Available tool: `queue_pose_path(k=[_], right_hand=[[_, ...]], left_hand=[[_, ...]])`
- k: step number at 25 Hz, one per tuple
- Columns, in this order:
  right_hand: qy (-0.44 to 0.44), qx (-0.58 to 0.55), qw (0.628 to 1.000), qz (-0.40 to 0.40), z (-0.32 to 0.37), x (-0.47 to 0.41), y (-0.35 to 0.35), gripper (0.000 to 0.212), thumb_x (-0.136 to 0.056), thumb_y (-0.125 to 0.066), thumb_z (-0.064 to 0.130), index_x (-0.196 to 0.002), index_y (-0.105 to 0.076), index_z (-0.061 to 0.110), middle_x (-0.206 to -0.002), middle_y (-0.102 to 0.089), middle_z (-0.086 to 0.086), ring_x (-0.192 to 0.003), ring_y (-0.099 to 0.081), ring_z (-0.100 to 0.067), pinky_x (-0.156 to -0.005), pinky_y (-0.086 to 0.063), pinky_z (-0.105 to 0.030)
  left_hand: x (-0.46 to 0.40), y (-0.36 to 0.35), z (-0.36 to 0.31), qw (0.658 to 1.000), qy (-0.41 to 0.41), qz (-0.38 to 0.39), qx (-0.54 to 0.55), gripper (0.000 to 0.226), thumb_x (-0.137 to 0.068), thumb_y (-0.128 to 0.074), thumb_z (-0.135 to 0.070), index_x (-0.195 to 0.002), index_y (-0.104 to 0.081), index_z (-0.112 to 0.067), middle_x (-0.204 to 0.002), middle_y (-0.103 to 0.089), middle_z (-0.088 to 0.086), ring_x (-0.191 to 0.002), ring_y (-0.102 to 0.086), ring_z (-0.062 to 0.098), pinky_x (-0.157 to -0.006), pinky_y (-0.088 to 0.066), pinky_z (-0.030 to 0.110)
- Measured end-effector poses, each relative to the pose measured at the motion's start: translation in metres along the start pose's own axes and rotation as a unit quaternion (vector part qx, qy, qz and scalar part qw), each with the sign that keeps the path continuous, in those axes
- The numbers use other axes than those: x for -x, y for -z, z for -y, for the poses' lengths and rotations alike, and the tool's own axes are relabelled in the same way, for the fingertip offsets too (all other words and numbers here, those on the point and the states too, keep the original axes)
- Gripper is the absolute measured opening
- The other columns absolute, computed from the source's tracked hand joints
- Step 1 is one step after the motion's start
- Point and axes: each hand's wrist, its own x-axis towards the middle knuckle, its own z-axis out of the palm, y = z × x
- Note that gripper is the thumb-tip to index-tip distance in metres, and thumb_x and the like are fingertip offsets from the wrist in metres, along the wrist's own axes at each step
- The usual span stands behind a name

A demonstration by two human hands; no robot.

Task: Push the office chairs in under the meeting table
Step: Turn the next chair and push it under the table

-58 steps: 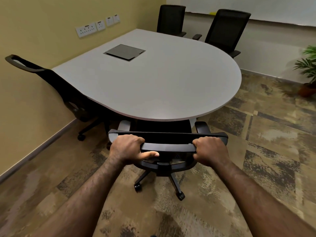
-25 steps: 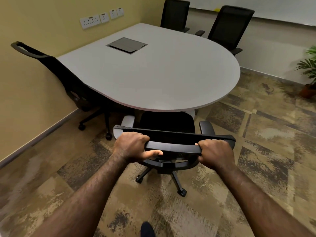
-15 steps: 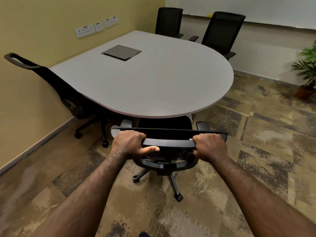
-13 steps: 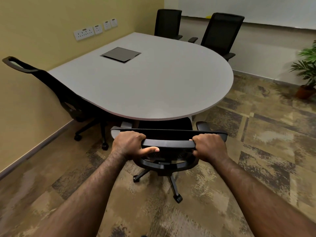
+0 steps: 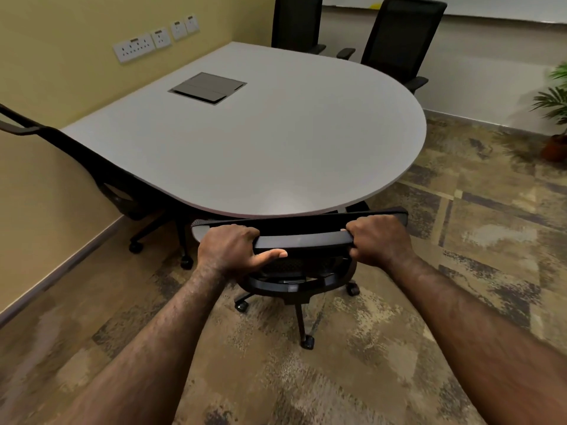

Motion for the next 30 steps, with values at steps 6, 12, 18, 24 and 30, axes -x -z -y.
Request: queue_pose_path(k=[6, 12, 18, 24, 30], right_hand=[[0.01, -0.029, 1.0, 0.002, 0.033, -0.032, 0.006, 0.018, -0.079, -0.057, 0.034, -0.089, -0.06, 0.019, -0.089, -0.067, -0.005, -0.082, -0.063, -0.028, -0.062, -0.037, -0.033], [-0.004, -0.057, 0.998, 0.01, 0.076, -0.075, 0.008, 0.014, -0.078, -0.055, 0.03, -0.086, -0.058, 0.017, -0.086, -0.065, -0.006, -0.081, -0.062, -0.031, -0.062, -0.037, -0.033], [-0.031, -0.052, 0.998, 0.014, 0.101, -0.115, 0.01, 0.014, -0.077, -0.056, 0.03, -0.084, -0.057, 0.018, -0.086, -0.065, -0.007, -0.08, -0.062, -0.031, -0.062, -0.037, -0.034], [-0.058, -0.053, 0.997, 0.008, 0.129, -0.149, 0.009, 0.014, -0.077, -0.056, 0.03, -0.083, -0.057, 0.018, -0.083, -0.064, -0.007, -0.08, -0.062, -0.032, -0.062, -0.036, -0.033], [-0.075, -0.033, 0.997, 0.011, 0.139, -0.178, 0.009, 0.018, -0.077, -0.057, 0.032, -0.086, -0.059, 0.016, -0.087, -0.066, -0.01, -0.083, -0.063, -0.033, -0.062, -0.034, -0.034]], left_hand=[[-0.013, -0.007, 0.051, 1.0, -0.008, -0.01, 0.013, 0.081, -0.065, -0.015, -0.097, -0.052, -0.036, -0.021, -0.047, -0.039, -0.008, -0.043, -0.043, 0.013, -0.043, -0.037, 0.028], [-0.029, -0.016, 0.118, 0.999, -0.043, -0.018, 0.001, 0.079, -0.066, -0.015, -0.097, -0.052, -0.033, -0.022, -0.046, -0.035, -0.008, -0.044, -0.04, 0.017, -0.043, -0.025, 0.027], [-0.051, -0.022, 0.166, 0.997, -0.071, -0.008, 0.011, 0.08, -0.066, -0.013, -0.096, -0.054, -0.038, -0.021, -0.048, -0.037, -0.007, -0.046, -0.041, 0.017, -0.045, -0.02, 0.025], [-0.074, -0.031, 0.214, 0.995, -0.098, -0.008, 0.023, 0.081, -0.067, -0.013, -0.096, -0.055, -0.04, -0.02, -0.049, -0.043, -0.004, -0.047, -0.046, 0.019, -0.045, -0.028, 0.027], [-0.09, -0.037, 0.239, 0.994, -0.105, -0.008, 0.026, 0.08, -0.068, -0.013, -0.095, -0.054, -0.036, -0.02, -0.047, -0.04, -0.004, -0.044, -0.042, 0.018, -0.044, -0.03, 0.026]])
